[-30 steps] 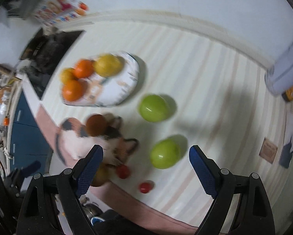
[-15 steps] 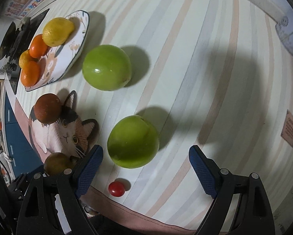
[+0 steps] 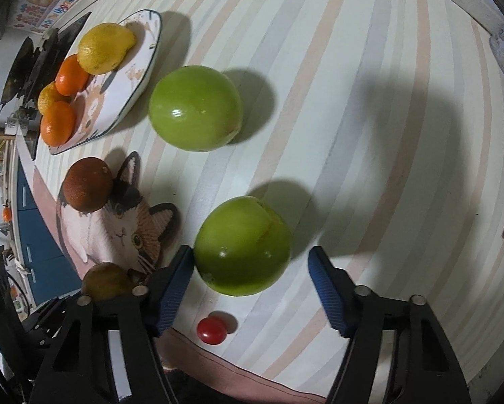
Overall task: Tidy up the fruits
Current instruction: 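Grasp the brown pear with the left tool while the right tool grasps a green apple, then place the brown pear and green apple on the plate and open both tools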
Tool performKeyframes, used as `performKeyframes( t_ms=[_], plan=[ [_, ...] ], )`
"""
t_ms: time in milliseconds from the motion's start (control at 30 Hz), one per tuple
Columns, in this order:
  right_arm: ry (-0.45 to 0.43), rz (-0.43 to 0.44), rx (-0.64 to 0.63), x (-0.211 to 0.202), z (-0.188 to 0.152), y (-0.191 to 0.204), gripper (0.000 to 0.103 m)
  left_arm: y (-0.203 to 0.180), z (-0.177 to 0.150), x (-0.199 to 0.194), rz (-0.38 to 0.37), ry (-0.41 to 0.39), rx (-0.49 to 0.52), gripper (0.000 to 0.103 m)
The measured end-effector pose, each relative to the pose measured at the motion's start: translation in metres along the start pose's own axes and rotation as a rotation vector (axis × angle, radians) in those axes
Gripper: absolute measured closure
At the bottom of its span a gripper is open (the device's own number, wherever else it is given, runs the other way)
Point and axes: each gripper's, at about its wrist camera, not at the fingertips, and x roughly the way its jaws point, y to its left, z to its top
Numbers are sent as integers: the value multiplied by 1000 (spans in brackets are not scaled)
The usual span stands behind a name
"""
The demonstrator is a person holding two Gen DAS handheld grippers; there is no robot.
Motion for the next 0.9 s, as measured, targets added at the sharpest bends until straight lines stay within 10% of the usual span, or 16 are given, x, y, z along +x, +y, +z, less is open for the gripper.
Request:
performKeyframes(
  t_ms=[500,900],
  plan=[
    [-112,47,-97,-44,8,42,43,8,21,-50,-32,-104,1,41],
    [-163,130,-101,-35,97,96,43,21,145,-107,57,-207,21,41]
  ],
)
